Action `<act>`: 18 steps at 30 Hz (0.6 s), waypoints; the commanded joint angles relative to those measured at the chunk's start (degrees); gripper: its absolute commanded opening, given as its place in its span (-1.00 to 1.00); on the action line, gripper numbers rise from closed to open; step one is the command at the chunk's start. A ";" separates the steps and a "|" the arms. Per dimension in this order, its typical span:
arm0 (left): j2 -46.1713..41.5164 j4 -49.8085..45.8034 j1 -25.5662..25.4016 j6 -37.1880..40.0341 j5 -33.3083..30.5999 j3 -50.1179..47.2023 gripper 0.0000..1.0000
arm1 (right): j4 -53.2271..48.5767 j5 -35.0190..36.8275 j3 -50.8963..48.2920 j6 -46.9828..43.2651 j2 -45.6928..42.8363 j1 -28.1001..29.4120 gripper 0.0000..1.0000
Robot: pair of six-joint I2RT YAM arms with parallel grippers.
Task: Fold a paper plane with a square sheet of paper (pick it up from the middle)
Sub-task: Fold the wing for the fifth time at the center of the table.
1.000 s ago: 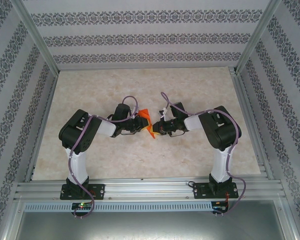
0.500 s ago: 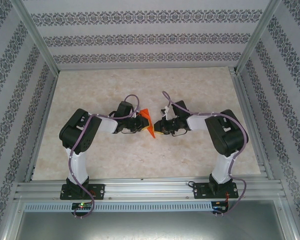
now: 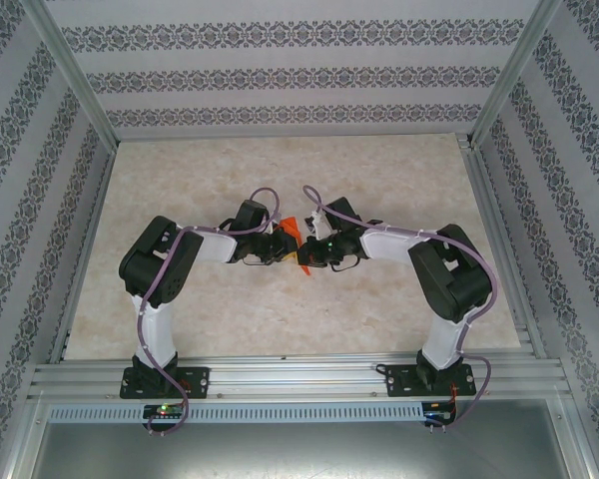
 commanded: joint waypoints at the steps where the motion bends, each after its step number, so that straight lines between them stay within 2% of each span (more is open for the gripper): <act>1: 3.26 -6.34 -0.35 0.96 -5.90 -0.22 -0.70 | -3.17 2.66 1.88 -1.90 1.96 0.22 -0.97; 18: 3.95 -11.70 -0.30 0.88 -9.16 1.23 -0.72 | -7.07 6.21 0.51 -4.49 4.63 -0.31 -0.98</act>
